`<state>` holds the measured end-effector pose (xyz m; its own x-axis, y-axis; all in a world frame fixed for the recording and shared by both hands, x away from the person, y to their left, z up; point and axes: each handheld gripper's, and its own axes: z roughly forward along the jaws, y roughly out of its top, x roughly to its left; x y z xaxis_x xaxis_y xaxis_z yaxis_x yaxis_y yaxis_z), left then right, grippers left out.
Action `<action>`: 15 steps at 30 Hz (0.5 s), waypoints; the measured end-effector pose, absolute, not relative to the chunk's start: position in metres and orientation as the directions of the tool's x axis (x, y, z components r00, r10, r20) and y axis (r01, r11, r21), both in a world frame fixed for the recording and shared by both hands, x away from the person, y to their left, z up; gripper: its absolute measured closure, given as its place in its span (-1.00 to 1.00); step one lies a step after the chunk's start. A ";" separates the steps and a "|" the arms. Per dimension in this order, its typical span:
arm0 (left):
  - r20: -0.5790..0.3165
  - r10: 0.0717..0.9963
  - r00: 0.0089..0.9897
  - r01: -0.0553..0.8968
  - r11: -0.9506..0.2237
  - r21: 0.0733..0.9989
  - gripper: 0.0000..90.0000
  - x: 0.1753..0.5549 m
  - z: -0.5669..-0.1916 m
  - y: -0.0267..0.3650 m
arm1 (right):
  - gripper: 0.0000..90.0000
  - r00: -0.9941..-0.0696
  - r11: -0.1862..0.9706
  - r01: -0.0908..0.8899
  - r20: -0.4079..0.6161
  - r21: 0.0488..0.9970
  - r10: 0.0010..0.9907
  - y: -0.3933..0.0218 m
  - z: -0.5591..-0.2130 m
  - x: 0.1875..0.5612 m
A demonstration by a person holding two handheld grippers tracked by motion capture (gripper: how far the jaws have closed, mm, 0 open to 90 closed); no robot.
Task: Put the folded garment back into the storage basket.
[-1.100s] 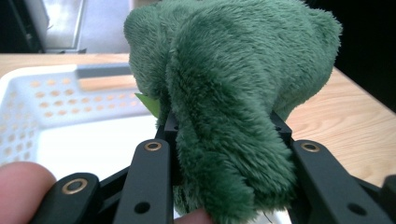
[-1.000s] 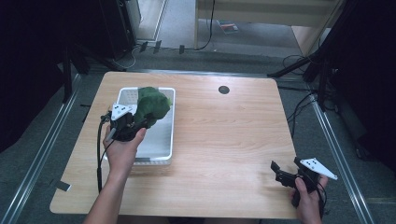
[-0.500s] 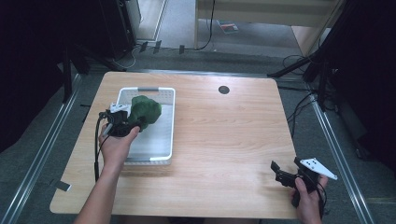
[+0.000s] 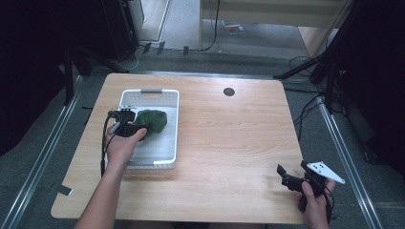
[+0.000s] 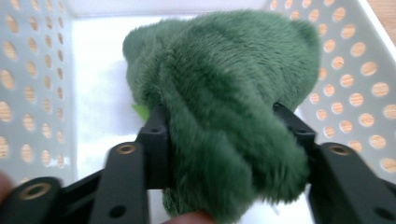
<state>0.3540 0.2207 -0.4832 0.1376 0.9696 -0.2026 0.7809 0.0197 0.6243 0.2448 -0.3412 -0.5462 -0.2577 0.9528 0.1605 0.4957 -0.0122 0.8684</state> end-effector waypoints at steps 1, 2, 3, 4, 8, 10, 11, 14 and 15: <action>-0.203 0.970 0.138 0.781 0.020 0.624 -0.10 0.354 -0.483 0.221 | -1.00 -0.258 -0.012 0.496 0.161 0.868 0.953 -0.341 -0.546 0.245; -0.199 0.969 0.149 0.783 0.007 0.622 -0.10 0.354 -0.483 0.219 | -1.00 -0.258 -0.013 0.495 0.161 0.869 0.953 -0.341 -0.546 0.245; -0.187 0.969 0.158 0.787 -0.009 0.617 -0.27 0.354 -0.483 0.217 | -1.00 -0.257 -0.013 0.496 0.161 0.868 0.953 -0.341 -0.546 0.245; -0.175 0.972 0.158 0.794 -0.020 0.608 -0.68 0.354 -0.484 0.215 | -1.00 -0.257 -0.013 0.496 0.161 0.868 0.953 -0.341 -0.546 0.245; -0.190 0.967 0.169 0.783 -0.015 0.622 -1.00 0.352 -0.482 0.215 | -1.00 -0.256 -0.012 0.496 0.159 0.868 0.953 -0.341 -0.546 0.245; -0.228 0.955 0.189 0.754 0.008 0.657 -1.00 0.348 -0.477 0.220 | -1.00 -0.255 -0.012 0.496 0.160 0.868 0.954 -0.341 -0.546 0.245; -0.228 0.955 0.189 0.754 0.008 0.657 -1.00 0.348 -0.477 0.220 | -1.00 -0.255 -0.012 0.496 0.160 0.868 0.954 -0.341 -0.546 0.245; -0.257 0.942 0.215 0.705 0.033 0.709 -1.00 0.340 -0.469 0.222 | -1.00 -0.256 -0.012 0.496 0.160 0.868 0.953 -0.341 -0.546 0.245; -0.252 0.940 0.232 0.687 0.025 0.726 -1.00 0.337 -0.466 0.223 | -1.00 -0.256 -0.012 0.496 0.160 0.868 0.953 -0.341 -0.546 0.245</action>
